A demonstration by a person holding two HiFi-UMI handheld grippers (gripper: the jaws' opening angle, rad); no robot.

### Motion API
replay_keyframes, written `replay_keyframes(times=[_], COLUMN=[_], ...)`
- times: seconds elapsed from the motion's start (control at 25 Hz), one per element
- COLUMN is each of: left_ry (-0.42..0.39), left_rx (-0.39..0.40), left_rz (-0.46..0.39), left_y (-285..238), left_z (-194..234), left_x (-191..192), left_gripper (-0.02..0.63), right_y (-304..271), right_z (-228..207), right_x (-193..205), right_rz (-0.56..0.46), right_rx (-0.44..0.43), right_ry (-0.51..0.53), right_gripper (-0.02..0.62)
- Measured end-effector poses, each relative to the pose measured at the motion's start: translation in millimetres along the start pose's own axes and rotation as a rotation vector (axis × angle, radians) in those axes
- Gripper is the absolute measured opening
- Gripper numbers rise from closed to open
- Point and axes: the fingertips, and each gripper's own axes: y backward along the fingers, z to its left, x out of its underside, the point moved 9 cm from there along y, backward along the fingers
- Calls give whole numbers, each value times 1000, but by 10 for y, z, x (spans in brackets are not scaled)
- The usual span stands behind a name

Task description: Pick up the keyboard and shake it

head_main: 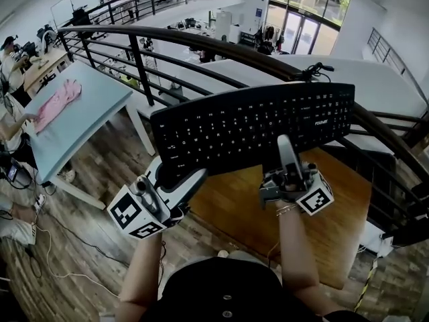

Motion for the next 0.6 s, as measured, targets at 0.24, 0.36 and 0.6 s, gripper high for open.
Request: replay_keyframes(times=[0.24, 0.36, 0.6], left_ry=[-86, -103, -115], left_rx=[26, 37, 59], left_rz=[-1, -5, -8], left_y=[-46, -62, -82], left_z=[-61, -115, -185], left_x=[-151, -243, -350], left_gripper=[163, 163, 163], right_y=[-51, -75, -64], right_z=[-41, -17, 46], right_x=[10, 6, -6], right_rz=[-46, -61, -88], right_rx=[-85, -99, -106], right_ry=[-40, -68, -102], right_gripper=[138, 140, 138])
